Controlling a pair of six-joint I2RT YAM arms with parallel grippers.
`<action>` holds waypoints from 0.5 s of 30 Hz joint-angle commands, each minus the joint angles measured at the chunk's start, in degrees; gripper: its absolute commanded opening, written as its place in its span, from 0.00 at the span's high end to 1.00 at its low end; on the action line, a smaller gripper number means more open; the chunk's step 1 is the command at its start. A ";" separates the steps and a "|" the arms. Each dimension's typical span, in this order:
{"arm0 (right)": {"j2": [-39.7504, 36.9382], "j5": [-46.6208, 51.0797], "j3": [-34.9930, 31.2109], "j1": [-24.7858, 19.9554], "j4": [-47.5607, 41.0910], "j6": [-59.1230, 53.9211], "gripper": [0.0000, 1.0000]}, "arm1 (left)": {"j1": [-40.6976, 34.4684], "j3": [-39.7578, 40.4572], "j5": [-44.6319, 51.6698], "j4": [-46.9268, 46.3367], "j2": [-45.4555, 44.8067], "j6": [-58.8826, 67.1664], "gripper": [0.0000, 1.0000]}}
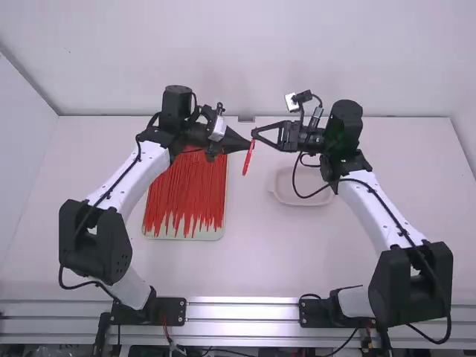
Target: Fasten the cable tie
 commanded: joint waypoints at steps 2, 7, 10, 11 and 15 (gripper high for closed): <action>0.24 -0.07 -0.28 -0.22 0.00 -0.02 1.00 | -0.70 -0.26 1.49 0.44 -0.22 0.17 0.98; 0.24 -0.09 -0.28 -0.22 0.04 -0.02 1.00 | -0.70 -0.26 1.07 0.22 -0.22 0.15 0.98; 0.24 -0.13 -0.28 -0.22 0.15 0.00 1.00 | -0.68 -0.26 -0.92 -0.72 -0.22 -0.02 0.98; 0.24 -0.13 -0.28 -0.22 0.17 0.00 1.00 | -0.61 -0.26 -1.31 -1.03 -0.22 -0.02 0.98; 0.24 -0.13 -0.28 -0.22 0.15 -0.02 1.00 | -1.05 -0.96 -1.53 -1.44 -0.22 0.46 0.98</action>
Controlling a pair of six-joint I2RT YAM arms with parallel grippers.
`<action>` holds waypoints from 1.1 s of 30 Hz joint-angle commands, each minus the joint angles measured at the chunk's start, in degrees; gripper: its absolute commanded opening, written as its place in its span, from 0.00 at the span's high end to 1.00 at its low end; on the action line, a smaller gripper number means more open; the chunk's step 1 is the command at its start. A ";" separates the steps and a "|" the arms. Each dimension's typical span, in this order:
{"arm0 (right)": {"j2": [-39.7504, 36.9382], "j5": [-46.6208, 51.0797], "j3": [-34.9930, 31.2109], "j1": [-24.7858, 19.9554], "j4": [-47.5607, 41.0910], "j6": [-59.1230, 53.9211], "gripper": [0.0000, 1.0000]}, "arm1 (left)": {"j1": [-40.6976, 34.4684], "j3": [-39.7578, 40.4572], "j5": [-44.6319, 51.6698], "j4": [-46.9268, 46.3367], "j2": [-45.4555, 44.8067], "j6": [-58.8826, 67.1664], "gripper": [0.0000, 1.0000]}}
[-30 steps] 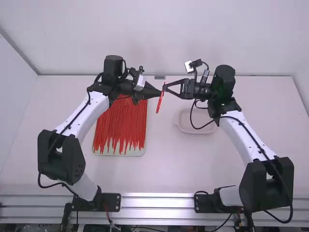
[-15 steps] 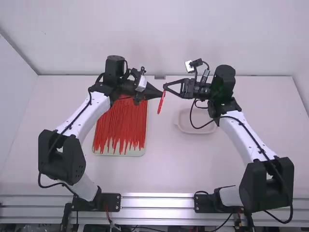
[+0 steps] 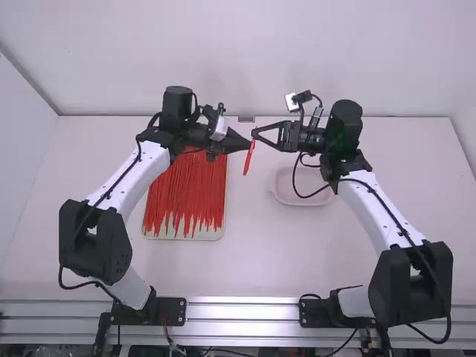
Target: Fasten the cable tie
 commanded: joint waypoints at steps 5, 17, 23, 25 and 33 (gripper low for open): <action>0.22 -0.28 -0.26 -0.22 0.35 0.68 1.00 | -0.90 -2.23 -1.33 -0.20 -0.20 0.15 0.98; 0.22 -2.86 -0.26 -0.22 10.34 6.82 1.00 | -0.87 -7.56 -4.11 0.17 -0.20 -0.24 0.98; 0.22 -3.26 -0.26 -0.24 14.97 10.82 1.00 | -0.81 -10.97 -4.28 0.20 -0.20 -0.22 0.98; 0.22 -3.26 -0.26 -0.22 17.38 12.70 1.00 | -0.87 -13.00 -4.28 0.17 -0.20 -0.24 0.98; 0.22 -3.21 -0.26 -0.28 24.30 18.10 1.00 | -0.87 -18.53 -4.07 0.15 -0.20 -0.28 0.98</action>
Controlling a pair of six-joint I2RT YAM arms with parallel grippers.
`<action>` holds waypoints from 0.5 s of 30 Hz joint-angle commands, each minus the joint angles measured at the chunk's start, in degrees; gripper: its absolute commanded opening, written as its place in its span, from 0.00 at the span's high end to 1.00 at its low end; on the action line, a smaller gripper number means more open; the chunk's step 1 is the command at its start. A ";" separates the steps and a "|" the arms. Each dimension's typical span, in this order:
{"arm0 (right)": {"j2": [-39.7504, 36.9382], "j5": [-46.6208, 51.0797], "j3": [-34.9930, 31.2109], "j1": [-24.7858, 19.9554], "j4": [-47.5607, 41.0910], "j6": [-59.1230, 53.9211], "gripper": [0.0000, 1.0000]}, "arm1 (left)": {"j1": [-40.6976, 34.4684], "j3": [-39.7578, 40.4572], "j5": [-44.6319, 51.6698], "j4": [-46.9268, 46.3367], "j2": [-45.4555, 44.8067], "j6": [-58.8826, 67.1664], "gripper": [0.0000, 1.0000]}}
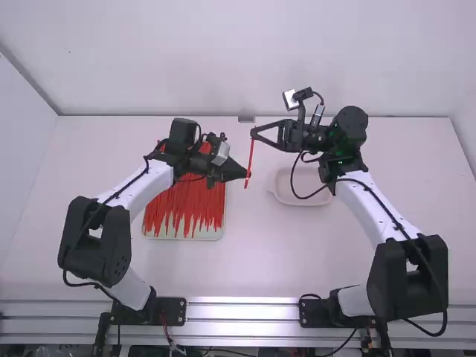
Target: Fasten the cable tie
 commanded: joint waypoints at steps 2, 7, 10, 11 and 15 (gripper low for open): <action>-1.18 1.62 1.57 -0.50 4.63 5.09 1.00 | -0.61 -4.02 -3.28 -0.90 0.44 -0.24 0.98; -1.18 1.62 1.57 -2.10 6.86 7.67 1.00 | -0.61 -5.44 -3.30 -1.51 0.44 -0.20 0.98; -1.18 1.92 1.57 -2.23 6.84 7.61 1.00 | -0.61 -5.44 -3.28 -2.01 0.44 -0.22 0.98; -1.18 2.03 1.57 -2.27 6.88 7.52 1.00 | -0.61 -5.44 -3.28 -1.99 0.44 -0.26 0.98; -1.18 1.53 1.57 -3.15 6.82 6.71 1.00 | -0.61 -5.44 -3.21 1.29 0.39 -5.88 0.98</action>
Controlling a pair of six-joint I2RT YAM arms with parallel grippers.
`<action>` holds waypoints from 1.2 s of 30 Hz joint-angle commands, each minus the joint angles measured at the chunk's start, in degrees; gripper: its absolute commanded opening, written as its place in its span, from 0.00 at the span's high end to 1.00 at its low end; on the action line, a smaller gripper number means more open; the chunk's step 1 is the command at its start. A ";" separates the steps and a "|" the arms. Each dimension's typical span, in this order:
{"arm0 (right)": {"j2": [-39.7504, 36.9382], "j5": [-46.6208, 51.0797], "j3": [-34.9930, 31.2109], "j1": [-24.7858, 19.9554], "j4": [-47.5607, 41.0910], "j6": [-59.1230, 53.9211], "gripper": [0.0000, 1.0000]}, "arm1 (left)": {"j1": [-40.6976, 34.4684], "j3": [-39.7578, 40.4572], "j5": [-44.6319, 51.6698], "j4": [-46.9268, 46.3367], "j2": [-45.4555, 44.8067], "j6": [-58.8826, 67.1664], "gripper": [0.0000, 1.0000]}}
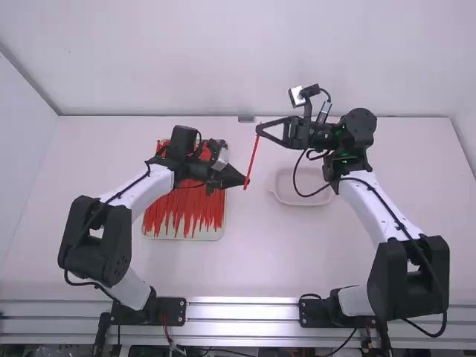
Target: Fasten the cable tie
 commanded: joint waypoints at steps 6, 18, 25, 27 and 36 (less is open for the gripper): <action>-1.18 1.79 1.55 -1.27 0.98 -1.84 0.67 | -0.59 -2.03 0.37 11.52 0.00 -14.16 0.98; -1.16 -1.92 1.55 -2.69 0.96 -2.05 0.18 | -0.61 -2.03 1.60 55.80 -0.33 -51.56 0.98; -1.18 -1.95 1.55 -2.64 -3.78 -5.31 0.14 | -0.61 -2.03 1.14 83.21 -0.33 -70.86 0.98; -1.16 -2.16 1.55 -2.45 -4.02 -5.51 0.17 | -0.61 -2.03 1.11 86.12 -0.33 -72.41 0.98; -1.16 -0.39 1.55 1.92 -3.69 -6.14 0.28 | -0.61 -2.03 -1.90 81.15 -0.33 -70.75 0.98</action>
